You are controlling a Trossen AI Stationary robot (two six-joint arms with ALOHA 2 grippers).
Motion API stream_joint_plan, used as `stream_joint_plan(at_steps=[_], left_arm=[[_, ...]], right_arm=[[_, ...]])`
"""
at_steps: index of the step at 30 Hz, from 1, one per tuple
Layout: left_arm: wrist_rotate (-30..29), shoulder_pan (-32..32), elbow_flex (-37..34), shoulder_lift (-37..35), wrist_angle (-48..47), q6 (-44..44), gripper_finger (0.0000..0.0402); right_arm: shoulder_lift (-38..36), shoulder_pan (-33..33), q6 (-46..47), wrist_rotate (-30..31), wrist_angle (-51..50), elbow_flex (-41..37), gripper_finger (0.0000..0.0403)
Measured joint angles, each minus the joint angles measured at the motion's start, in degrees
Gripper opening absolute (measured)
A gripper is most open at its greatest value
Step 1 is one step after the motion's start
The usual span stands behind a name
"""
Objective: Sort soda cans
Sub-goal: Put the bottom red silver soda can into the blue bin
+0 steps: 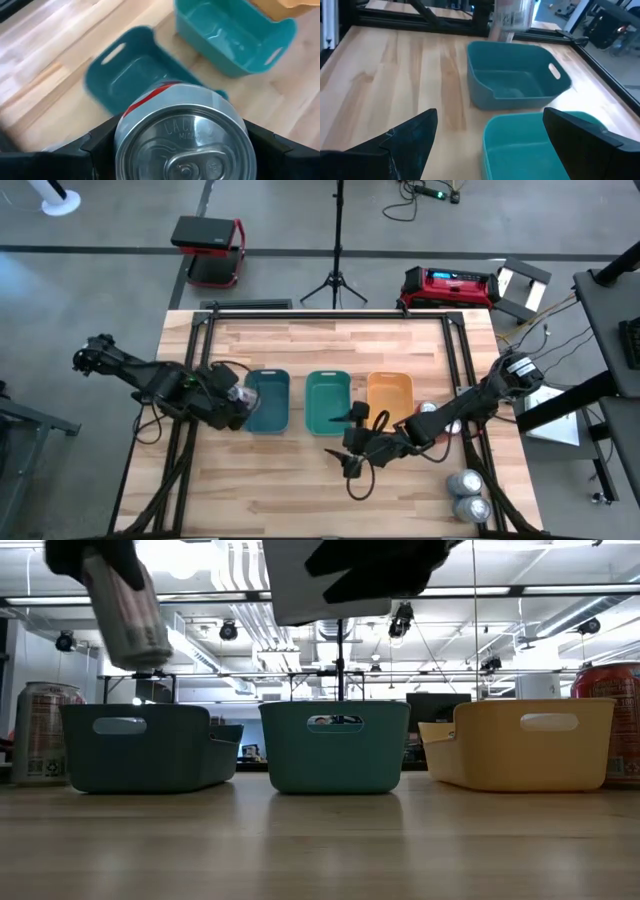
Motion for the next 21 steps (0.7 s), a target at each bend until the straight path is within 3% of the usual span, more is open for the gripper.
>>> stream_joint_plan(at_steps=[4, 13, 21], left_arm=[[1.68, 4.07, -1.62, 1.13, 5.98, 7.19, 0.0283], [10.48, 19.32, -2.05, 6.84, 7.32, 21.14, 0.0283], [16.68, 22.88, -2.19, 13.23, 13.13, 28.36, 0.0283]], right_arm=[[2.42, -1.71, -0.65, -0.27, 4.22, 0.23, 0.0359], [7.16, -3.9, -1.89, -1.66, 4.1, 5.29, 0.0359], [8.54, -4.12, -2.06, -1.66, 3.92, 7.08, 0.0359]])
